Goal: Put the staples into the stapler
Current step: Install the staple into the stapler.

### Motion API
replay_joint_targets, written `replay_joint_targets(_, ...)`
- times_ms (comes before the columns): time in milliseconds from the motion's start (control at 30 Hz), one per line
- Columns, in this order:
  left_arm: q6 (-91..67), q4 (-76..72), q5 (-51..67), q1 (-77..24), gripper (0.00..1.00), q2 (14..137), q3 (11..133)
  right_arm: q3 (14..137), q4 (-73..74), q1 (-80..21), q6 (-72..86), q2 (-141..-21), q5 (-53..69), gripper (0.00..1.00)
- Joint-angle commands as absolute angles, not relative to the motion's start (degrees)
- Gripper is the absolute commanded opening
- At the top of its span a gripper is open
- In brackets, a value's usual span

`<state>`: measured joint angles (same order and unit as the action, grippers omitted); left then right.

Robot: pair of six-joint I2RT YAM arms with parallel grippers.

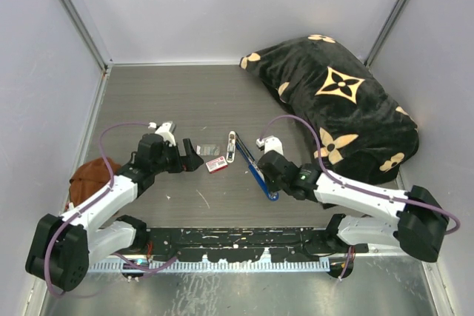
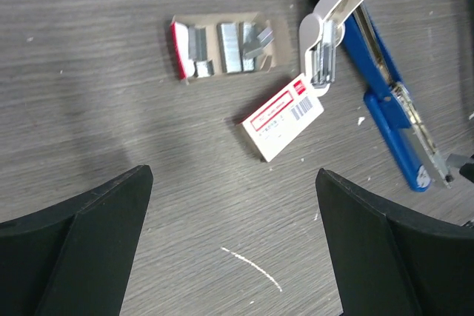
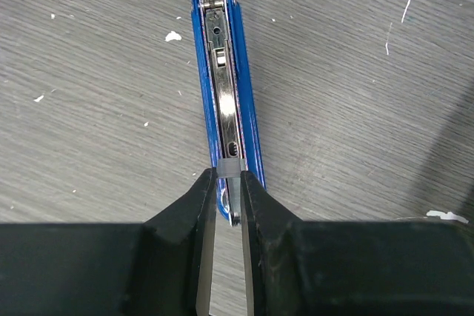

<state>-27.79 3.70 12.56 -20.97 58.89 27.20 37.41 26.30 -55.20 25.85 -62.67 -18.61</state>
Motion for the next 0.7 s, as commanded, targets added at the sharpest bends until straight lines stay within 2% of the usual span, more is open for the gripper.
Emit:
replay_joint_targets(0, -25.6, -3.4, 11.8, -20.9, 0.94, 58.6, 25.7, 41.9, 23.1, -55.6, 26.1, -67.3, -21.3, 0.2)
replay_joint_targets(667, -25.1, -4.5, 10.3, -20.9, 0.95, 54.3, 23.5, 43.8, 22.7, -55.5, 24.4, -73.0, -21.0, 0.19)
